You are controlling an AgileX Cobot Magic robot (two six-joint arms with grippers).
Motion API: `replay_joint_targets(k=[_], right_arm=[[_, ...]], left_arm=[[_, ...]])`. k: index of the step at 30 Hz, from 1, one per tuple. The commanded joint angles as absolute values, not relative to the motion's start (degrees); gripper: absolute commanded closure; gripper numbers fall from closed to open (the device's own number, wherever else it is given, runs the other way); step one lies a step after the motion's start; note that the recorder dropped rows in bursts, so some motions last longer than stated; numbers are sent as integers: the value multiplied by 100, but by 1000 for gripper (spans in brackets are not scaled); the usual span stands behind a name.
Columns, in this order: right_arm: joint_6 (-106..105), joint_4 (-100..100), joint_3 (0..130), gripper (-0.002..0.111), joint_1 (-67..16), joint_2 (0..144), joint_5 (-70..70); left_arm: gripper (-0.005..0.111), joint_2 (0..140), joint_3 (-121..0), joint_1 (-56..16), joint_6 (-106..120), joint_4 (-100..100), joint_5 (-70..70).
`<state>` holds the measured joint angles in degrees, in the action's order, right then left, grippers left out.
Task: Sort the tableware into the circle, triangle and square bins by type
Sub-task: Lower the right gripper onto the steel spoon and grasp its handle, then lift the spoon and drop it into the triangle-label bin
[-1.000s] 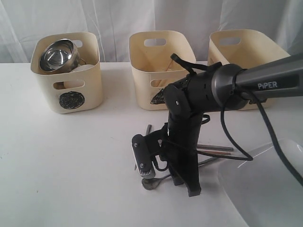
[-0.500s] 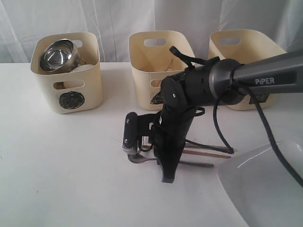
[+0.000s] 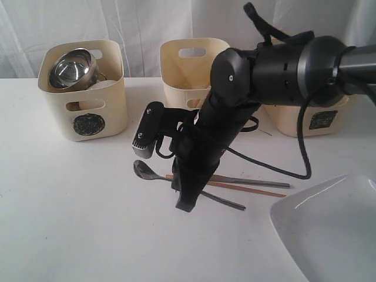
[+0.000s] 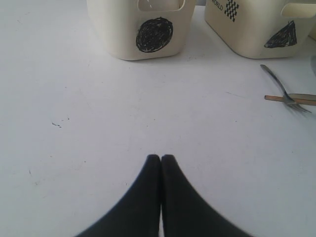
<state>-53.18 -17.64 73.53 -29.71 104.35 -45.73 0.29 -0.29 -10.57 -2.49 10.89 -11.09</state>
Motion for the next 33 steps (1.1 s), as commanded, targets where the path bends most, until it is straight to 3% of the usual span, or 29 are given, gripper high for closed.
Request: replay_joint_targets(k=[1, 12, 22, 33], right_arm=[[-5435, -2131, 7357, 108, -2982, 10155, -4381], [-4469, -2376, 7357, 108, -2781, 9528, -1826], [-2427, -2351, 6958, 108, -1937, 9610, 1750], [-2207, -2026, 7991, 108, -1795, 10917, 2141]], left_arm=[[107, 0, 0, -1045, -273, 1107, -1108], [107, 0, 0, -1045, -273, 1107, -1108], [107, 0, 0, -1045, -261, 1107, -1108], [107, 0, 0, -1045, -261, 1107, -1108]])
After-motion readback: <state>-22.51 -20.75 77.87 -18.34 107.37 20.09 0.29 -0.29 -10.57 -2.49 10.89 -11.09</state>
